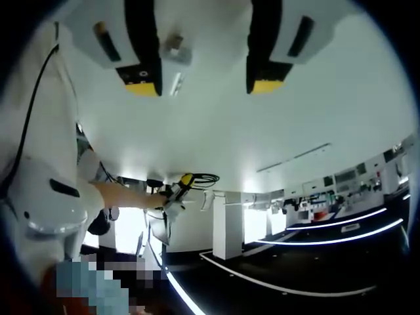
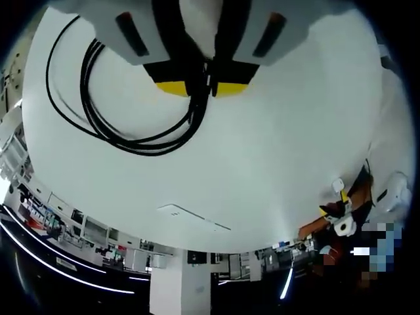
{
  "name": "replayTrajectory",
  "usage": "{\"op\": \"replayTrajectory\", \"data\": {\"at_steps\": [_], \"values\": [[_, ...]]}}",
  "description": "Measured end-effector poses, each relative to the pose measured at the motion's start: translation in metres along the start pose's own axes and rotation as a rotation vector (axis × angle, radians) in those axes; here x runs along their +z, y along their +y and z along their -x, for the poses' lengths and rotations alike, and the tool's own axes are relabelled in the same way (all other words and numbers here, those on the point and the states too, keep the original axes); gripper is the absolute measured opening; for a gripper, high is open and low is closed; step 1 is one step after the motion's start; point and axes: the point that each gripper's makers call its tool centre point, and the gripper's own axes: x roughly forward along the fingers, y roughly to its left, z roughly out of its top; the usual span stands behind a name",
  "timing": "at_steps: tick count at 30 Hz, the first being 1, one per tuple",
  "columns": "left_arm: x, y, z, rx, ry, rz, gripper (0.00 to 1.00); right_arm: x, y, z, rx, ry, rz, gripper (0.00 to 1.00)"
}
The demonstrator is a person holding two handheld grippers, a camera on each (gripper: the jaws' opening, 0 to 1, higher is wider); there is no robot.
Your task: Plug the desk Type‑C cable into the charger adapter.
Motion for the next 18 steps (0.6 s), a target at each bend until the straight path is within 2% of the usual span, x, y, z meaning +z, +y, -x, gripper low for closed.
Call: {"op": "replayTrajectory", "data": {"at_steps": [18], "values": [[0.0012, 0.0000, 0.0007, 0.001, 0.004, -0.011, 0.50, 0.0054, 0.0024, 0.0042, 0.002, -0.014, 0.018, 0.02]]}}
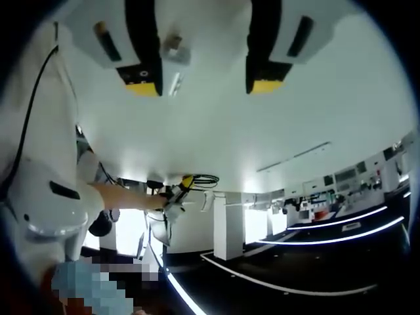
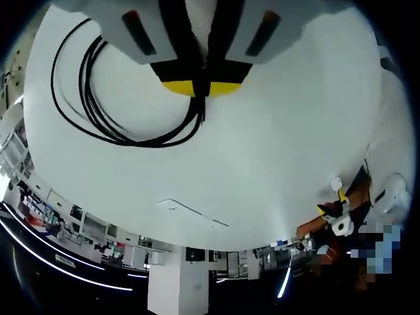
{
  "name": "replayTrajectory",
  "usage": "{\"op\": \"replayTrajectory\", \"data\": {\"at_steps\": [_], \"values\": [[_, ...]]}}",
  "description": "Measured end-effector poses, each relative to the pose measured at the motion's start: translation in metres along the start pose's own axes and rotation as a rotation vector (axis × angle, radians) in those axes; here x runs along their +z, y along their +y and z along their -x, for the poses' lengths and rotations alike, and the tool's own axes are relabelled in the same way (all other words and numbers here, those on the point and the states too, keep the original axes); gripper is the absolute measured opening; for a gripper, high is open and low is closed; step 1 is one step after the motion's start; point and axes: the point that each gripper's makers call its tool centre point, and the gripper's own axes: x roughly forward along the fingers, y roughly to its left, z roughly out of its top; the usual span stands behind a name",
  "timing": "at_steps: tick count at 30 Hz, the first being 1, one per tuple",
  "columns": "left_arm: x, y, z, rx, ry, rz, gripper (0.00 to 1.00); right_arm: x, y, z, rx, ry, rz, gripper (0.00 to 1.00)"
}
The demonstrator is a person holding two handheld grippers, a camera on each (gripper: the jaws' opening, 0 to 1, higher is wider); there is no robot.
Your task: Plug the desk Type‑C cable into the charger adapter.
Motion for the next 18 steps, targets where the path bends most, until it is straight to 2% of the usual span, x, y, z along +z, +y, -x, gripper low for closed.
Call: {"op": "replayTrajectory", "data": {"at_steps": [11, 18], "values": [[0.0007, -0.0003, 0.0008, 0.003, -0.003, 0.000, 0.50, -0.0012, 0.0015, 0.0009, 0.002, 0.021, 0.009, 0.01], [0.0008, 0.0006, 0.0008, 0.002, -0.002, -0.002, 0.50, 0.0034, 0.0019, 0.0030, 0.004, -0.001, 0.011, 0.01]]}}
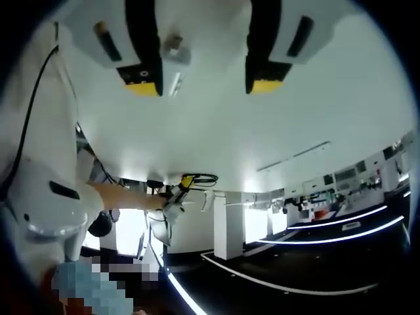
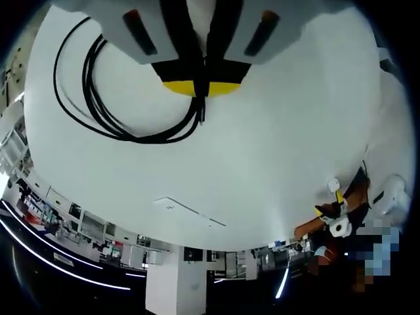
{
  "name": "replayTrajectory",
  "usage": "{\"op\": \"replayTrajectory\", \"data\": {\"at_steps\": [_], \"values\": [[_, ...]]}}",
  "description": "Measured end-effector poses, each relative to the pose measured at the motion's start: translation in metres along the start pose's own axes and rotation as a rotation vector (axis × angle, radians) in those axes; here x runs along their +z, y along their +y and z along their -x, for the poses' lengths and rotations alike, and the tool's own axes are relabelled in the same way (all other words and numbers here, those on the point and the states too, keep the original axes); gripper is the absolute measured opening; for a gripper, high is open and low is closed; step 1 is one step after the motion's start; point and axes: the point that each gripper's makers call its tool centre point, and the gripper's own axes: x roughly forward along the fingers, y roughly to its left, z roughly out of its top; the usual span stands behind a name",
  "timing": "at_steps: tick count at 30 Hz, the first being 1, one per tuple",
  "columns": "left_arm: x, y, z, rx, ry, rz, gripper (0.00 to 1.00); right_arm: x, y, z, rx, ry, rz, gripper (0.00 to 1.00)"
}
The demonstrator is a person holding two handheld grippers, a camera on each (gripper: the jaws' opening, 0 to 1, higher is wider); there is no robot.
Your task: Plug the desk Type‑C cable into the charger adapter.
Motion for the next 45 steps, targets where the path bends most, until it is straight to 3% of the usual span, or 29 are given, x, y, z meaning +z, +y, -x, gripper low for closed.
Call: {"op": "replayTrajectory", "data": {"at_steps": [16, 45], "values": [[0.000, -0.001, 0.002, 0.005, -0.002, -0.003, 0.50, 0.015, 0.006, 0.010, 0.001, -0.018, 0.040, 0.01], [0.009, -0.007, 0.014, 0.015, -0.028, -0.027, 0.50, 0.052, 0.045, 0.032, 0.028, -0.039, 0.131, 0.00]]}}
